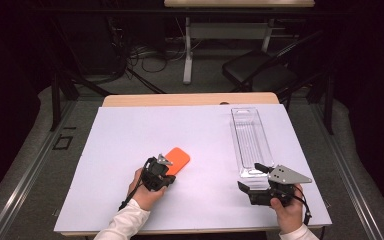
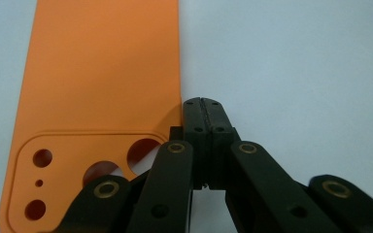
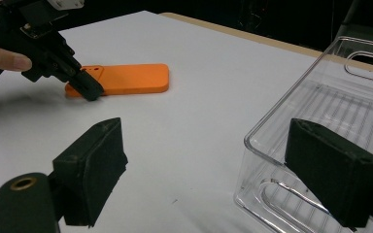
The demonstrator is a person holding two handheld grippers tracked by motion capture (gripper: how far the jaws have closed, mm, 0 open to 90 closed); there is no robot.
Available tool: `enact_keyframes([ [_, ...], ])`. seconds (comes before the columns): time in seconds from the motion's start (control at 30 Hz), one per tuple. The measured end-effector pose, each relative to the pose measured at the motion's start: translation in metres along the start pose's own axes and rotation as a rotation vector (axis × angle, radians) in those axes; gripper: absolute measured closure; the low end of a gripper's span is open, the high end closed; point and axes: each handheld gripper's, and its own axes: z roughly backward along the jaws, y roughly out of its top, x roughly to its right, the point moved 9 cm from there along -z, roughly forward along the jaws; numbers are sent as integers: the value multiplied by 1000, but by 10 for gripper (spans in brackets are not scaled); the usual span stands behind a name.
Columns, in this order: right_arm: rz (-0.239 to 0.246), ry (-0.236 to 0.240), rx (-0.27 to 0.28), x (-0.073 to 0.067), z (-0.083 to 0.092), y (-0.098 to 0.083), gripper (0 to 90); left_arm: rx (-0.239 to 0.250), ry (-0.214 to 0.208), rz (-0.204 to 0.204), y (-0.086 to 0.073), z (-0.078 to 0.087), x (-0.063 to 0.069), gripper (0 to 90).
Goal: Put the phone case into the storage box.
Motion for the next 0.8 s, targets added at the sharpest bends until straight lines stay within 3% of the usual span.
enact_keyframes([
  [0.53, 1, 2, 4, 1, 0, 0, 139, 10, 9, 43, -4, 4, -12, 900],
  [0.8, 2, 4, 3, 0, 0, 0, 139, 15, 3, 52, -3, 5, -11, 871],
])
